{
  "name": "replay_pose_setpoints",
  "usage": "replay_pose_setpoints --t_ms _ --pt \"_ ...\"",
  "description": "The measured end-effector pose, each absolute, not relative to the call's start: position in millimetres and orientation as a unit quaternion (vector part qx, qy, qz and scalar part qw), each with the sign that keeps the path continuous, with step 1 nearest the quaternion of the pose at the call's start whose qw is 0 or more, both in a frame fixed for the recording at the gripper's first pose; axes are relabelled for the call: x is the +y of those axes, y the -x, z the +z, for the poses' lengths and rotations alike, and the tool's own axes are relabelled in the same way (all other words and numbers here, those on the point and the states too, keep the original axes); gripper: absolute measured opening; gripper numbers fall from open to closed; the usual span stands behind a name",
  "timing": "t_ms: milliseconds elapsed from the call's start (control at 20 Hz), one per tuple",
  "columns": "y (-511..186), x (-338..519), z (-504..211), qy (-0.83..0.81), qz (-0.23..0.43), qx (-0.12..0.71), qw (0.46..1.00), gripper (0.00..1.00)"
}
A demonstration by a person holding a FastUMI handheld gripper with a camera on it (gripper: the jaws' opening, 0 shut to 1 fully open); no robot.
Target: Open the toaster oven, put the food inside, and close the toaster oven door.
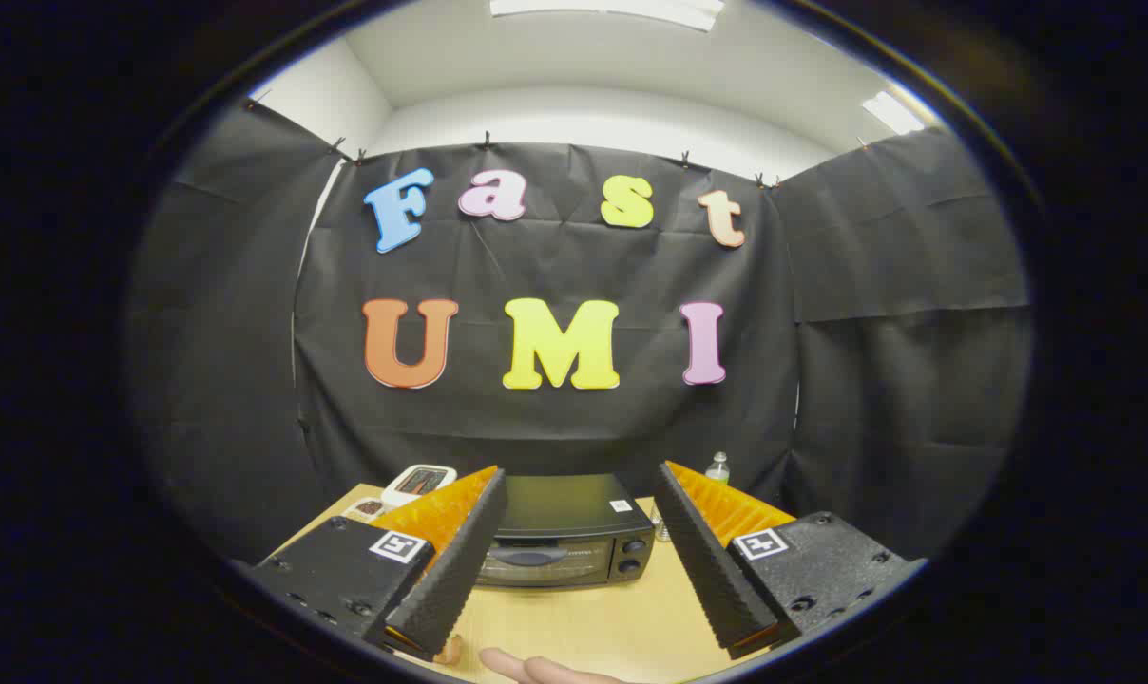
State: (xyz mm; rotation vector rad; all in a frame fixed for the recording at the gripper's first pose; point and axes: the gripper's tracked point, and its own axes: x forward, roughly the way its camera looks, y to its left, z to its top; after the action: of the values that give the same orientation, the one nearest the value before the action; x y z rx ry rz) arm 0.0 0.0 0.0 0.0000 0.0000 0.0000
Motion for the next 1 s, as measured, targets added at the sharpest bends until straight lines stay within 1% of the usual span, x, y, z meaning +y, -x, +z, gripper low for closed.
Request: replay_pose_setpoints --t_ms 200,350,650,1000 --pt "-7 3 -13 -0.010 0.005 0.013 1.000 1.00" --pt "-20 5 -16 -0.001 0.002 0.003 1.000 1.00" --pt "-68 18 -58 0.018 0.006 0.026 0.999 1.00" --pt "-133 44 -142 0.031 0.028 0.118 0.992 1.00"
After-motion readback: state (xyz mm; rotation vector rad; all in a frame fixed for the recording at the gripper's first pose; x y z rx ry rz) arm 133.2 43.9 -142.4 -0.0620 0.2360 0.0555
